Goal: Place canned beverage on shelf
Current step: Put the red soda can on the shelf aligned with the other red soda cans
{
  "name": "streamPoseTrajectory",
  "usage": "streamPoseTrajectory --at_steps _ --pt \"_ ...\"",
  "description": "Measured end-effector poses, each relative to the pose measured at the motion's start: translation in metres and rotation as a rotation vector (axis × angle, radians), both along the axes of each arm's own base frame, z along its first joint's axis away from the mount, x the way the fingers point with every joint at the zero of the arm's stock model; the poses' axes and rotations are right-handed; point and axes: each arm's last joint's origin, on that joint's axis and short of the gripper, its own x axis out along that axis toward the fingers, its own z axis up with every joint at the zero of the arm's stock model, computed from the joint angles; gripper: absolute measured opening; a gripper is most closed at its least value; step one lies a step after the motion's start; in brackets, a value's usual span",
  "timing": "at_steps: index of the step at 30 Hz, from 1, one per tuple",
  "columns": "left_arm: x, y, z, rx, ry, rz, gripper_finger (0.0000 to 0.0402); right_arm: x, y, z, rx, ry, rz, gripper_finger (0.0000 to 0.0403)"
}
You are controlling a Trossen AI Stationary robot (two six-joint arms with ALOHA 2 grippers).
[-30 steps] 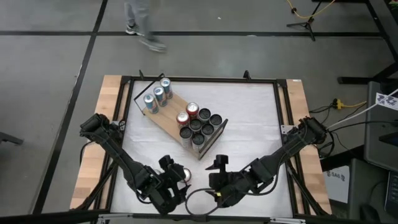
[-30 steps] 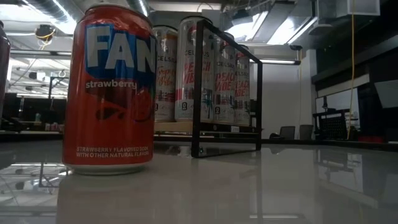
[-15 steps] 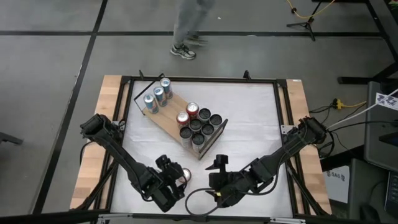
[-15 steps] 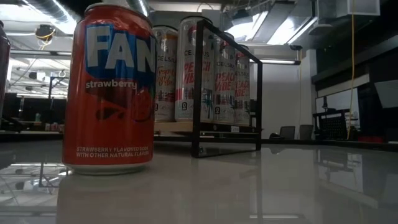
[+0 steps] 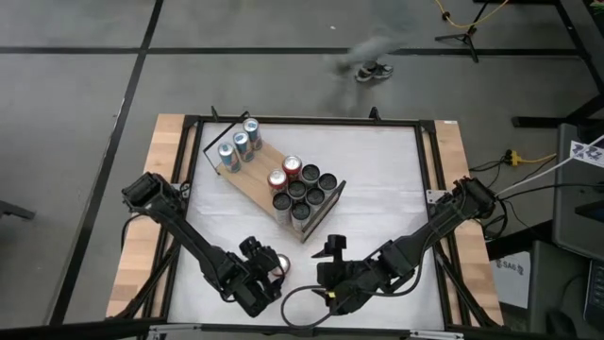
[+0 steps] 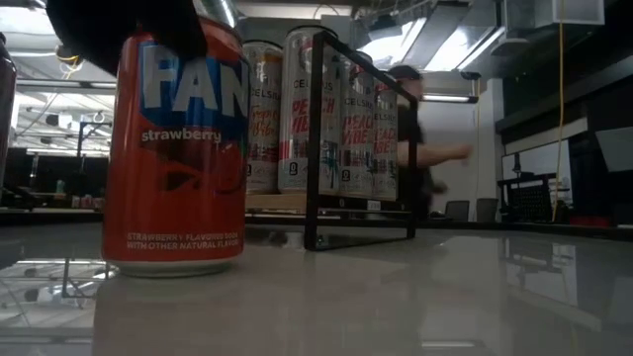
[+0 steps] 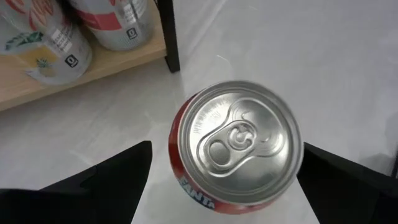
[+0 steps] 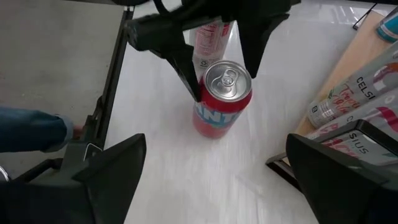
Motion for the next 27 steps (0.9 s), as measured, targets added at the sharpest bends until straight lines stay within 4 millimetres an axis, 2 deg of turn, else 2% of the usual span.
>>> streamPoseTrajectory --at_steps 16,27 --pt "0.002 0.005 -0.014 -0.02 -0.029 0.014 0.0367 0.0 0.0 0.0 -0.001 0.0 -0.001 0.0381" --pt "0.002 0.004 -0.014 -0.023 -0.033 0.013 0.0288 0.0 0.0 0.0 0.0 0.001 0.001 0.0381"
